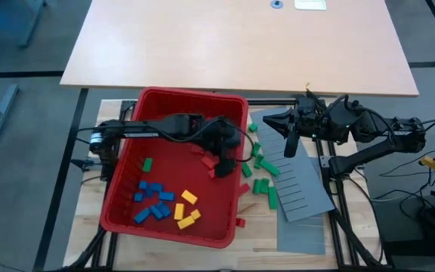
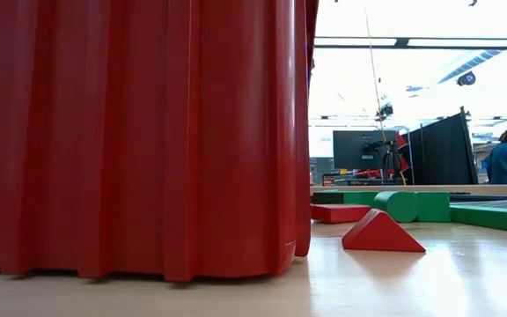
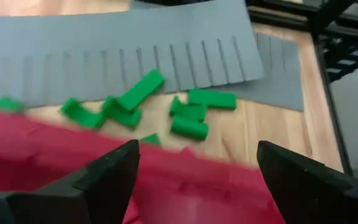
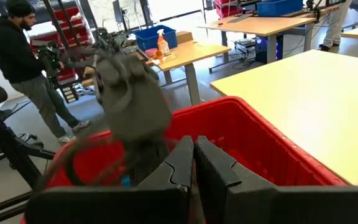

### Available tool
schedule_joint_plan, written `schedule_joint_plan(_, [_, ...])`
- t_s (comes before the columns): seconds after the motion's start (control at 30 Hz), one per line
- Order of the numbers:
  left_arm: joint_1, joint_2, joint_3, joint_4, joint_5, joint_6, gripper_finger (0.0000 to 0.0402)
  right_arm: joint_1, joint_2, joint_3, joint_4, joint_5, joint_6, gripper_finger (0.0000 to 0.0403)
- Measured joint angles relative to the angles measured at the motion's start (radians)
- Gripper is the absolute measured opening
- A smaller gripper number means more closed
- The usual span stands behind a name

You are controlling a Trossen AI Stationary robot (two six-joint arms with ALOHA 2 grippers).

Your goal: Sort blocks

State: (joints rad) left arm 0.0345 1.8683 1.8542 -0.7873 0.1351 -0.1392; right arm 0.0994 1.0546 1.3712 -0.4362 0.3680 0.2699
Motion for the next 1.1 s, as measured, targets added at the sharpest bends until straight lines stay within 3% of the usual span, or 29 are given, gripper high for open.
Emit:
schedule_joint_plan(0.27, [0.002, -0.127, -0.028, -0.207, -0.254, 0.080, 0.0311, 0.000, 0.000, 0.000, 0.000, 0.000, 0.000, 0.0000])
schedule_joint_plan(0.37, [0.013, -0.151, -0.073, -0.232, -0.292, 0.090, 0.0311, 0.000, 0.000, 0.000, -0.001, 0.000, 0.001, 0.0000])
schedule_joint_plan(0.57, [0.037, -0.154, -0.252, -0.185, -0.280, 0.086, 0.0311, 0.000, 0.000, 0.000, -0.001, 0.000, 0.007, 0.0000])
schedule_joint_plan(0.8, [0.055, -0.153, -0.553, 0.124, -0.120, -0.010, 0.0311, 0.000, 0.000, 0.000, -0.002, 0.000, 0.010, 0.0000])
schedule_joint_plan(1.1, [0.055, -0.146, -0.749, 0.381, -0.096, -0.135, 0.0311, 0.000, 0.000, 0.000, -0.002, 0.000, 0.010, 0.0000])
